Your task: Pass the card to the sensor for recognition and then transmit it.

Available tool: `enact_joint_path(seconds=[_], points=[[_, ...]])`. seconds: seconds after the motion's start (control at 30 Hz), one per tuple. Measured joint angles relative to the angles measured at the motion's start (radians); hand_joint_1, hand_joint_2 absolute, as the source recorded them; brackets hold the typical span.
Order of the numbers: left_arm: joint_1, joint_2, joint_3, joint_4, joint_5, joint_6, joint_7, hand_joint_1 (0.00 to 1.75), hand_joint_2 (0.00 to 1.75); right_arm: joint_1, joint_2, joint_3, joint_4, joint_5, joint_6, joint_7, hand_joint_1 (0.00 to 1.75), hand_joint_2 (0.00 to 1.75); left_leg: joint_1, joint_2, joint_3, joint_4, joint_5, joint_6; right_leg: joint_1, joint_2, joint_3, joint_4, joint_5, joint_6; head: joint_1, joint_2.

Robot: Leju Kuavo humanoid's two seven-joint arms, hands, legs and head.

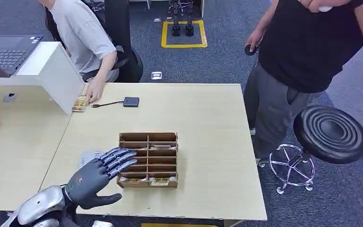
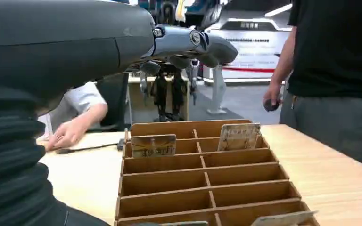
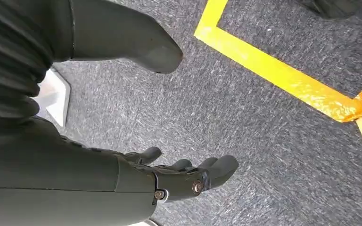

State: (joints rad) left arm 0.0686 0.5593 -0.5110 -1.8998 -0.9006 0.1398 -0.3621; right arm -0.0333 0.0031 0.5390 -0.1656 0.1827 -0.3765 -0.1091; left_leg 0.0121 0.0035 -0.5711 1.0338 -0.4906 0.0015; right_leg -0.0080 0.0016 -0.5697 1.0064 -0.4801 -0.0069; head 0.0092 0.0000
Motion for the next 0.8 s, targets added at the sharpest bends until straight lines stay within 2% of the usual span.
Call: enact_joint_path(seconds=[0.17,0.4,0.53,0.8], points=[[-0.019,-0.006,-0.072,0.062,-0.114,0.086,0.107,0.00,1.75,0.000,0.000,0.000,0.001,-0.003,-0.001,0.000,0.00,1.75,0.000,0.000,0.000,0.000,0.000,0.000,0.000,0.000,0.000,0.000,0.000,0.000,0.000,0.000],[-0.028,-0.017,-0.099,0.130,-0.181,0.130,0.162,0.00,1.75,0.000,0.000,0.000,0.003,-0.003,-0.002,0.002,0.00,1.75,0.000,0.000,0.000,0.000,0.000,0.000,0.000,0.000,0.000,0.000,0.000,0.000,0.000,0.000],[-0.034,-0.024,-0.104,0.157,-0.200,0.142,0.183,0.00,1.75,0.000,0.000,0.000,0.003,-0.004,-0.003,0.002,0.00,1.75,0.000,0.000,0.000,0.000,0.000,0.000,0.000,0.000,0.000,0.000,0.000,0.000,0.000,0.000],[-0.042,-0.032,-0.104,0.185,-0.204,0.146,0.185,0.00,1.75,0.000,0.000,0.000,0.004,-0.004,-0.003,0.002,0.00,1.75,0.000,0.000,0.000,0.000,0.000,0.000,0.000,0.000,0.000,0.000,0.000,0.000,0.000,0.000]])
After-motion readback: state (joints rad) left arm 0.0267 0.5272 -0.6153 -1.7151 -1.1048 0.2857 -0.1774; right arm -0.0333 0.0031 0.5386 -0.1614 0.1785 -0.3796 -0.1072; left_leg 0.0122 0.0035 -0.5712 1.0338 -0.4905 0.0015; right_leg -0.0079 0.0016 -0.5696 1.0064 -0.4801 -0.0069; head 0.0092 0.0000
